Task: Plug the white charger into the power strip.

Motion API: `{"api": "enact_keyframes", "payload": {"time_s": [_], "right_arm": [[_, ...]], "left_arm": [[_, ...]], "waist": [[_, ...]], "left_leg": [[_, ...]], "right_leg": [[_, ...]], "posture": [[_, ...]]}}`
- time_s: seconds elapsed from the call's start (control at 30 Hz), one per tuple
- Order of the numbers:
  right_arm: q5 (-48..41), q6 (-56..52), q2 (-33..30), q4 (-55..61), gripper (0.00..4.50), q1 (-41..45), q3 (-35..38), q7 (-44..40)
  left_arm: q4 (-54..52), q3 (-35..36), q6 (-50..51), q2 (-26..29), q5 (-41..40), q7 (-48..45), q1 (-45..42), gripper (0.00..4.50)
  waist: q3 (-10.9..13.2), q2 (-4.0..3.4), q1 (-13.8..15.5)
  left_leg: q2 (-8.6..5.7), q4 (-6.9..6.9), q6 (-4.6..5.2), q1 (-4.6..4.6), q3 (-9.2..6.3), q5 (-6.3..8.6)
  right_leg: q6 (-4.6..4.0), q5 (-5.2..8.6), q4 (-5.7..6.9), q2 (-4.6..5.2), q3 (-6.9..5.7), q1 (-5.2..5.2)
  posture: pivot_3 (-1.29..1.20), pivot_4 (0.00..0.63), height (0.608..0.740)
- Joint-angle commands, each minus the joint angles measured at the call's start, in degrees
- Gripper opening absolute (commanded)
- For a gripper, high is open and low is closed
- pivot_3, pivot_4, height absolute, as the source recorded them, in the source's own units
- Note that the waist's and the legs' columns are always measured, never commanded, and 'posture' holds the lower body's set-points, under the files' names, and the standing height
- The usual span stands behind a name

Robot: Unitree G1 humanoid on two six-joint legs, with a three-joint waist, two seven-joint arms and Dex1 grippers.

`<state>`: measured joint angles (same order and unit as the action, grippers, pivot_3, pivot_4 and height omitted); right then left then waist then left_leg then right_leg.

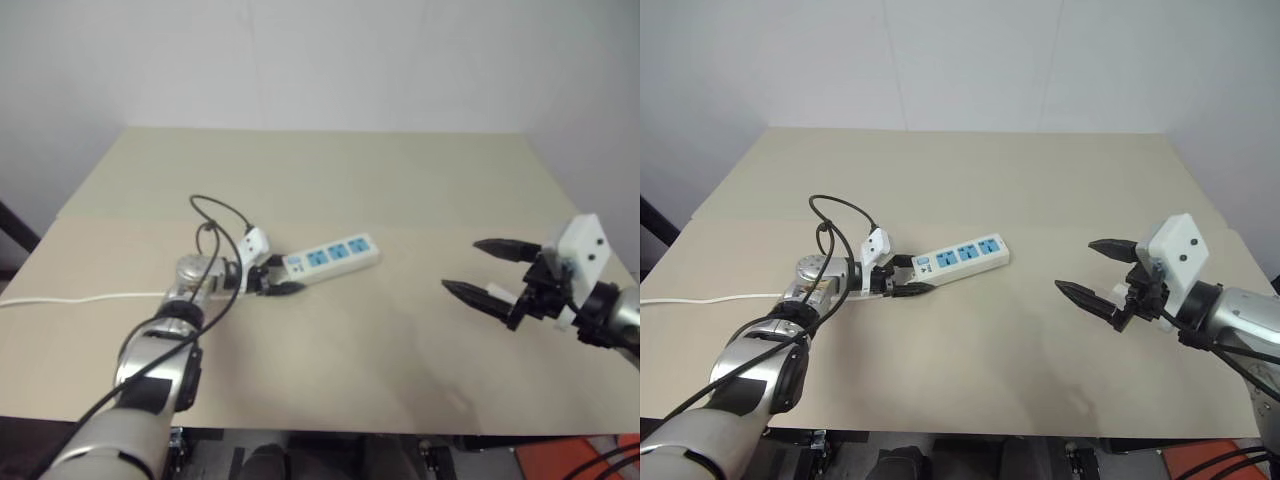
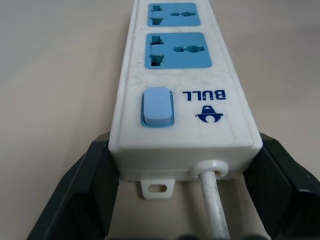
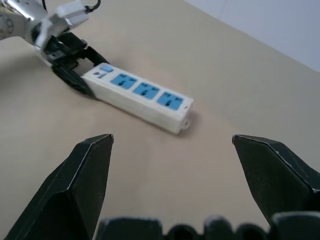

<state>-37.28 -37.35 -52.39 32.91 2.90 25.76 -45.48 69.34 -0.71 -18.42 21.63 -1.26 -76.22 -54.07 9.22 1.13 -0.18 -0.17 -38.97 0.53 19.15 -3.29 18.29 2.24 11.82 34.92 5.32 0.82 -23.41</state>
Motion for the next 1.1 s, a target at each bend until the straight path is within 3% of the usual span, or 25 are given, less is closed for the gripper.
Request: {"api": "enact_keyframes", "payload": {"time_s": [0.03,0.2,0.33,0.4,0.47,1.1], "right_arm": [[-0.72,0.37,-1.44,-0.84,4.50,-0.13,3.36,-1.29],[-0.47,0.72,-1.77,-2.53,4.50,0.76,2.83,-1.92],[-0.51,0.68,-1.16,-2.58,4.50,1.57,1.76,-1.42],[-0.55,0.67,-0.88,-2.22,4.50,1.52,1.61,-1.19],[-0.66,0.54,-0.73,-1.99,4.50,1.43,1.71,-1.01],[-2.41,-1.35,-1.06,-0.25,4.50,-0.34,5.16,-0.10]], "left_arm": [[-8.55,0.58,1.14,1.92,-3.85,-8.96,0.90,3.26],[-21.99,-2.05,5.18,4.10,-5.18,-14.44,7.33,3.26],[-27.18,-4.31,6.18,4.48,-3.73,-12.90,11.43,3.26],[-27.57,-5.71,4.93,4.28,-1.74,-9.80,12.61,4.01],[-27.62,-6.45,5.06,4.09,-1.81,-9.14,12.94,4.47],[-22.40,-5.80,3.92,0.76,-8.07,-12.99,12.26,4.47]], "waist": [[0.00,0.00,-0.05],[0.00,0.00,-0.47],[0.00,0.00,-0.52],[0.00,0.00,-0.50],[0.00,0.00,-0.34],[0.00,0.00,-0.45]], "left_leg": [[0.01,-0.01,0.00,0.01,0.00,0.00],[0.03,-0.01,0.00,0.01,0.00,0.00],[0.03,-0.02,0.00,-0.02,0.00,0.00],[0.03,-0.03,0.00,-0.04,0.00,0.00],[0.02,-0.05,0.00,-0.04,-0.01,0.00],[0.02,-0.08,0.01,-0.03,0.01,0.00]], "right_leg": [[-0.01,0.00,0.00,-0.01,0.00,0.00],[-0.01,0.00,0.02,-0.01,0.02,0.00],[-0.01,0.00,0.06,-0.01,0.03,0.00],[-0.01,0.00,0.06,-0.01,0.03,0.00],[-0.01,0.00,0.04,-0.01,0.03,0.00],[-0.02,-0.01,0.06,-0.01,0.04,0.02]], "posture": [[0.00,0.150,0.740],[0.00,0.150,0.740],[0.00,0.150,0.740],[0.00,0.150,0.740],[0.00,0.150,0.740],[0.00,0.150,0.740]]}}
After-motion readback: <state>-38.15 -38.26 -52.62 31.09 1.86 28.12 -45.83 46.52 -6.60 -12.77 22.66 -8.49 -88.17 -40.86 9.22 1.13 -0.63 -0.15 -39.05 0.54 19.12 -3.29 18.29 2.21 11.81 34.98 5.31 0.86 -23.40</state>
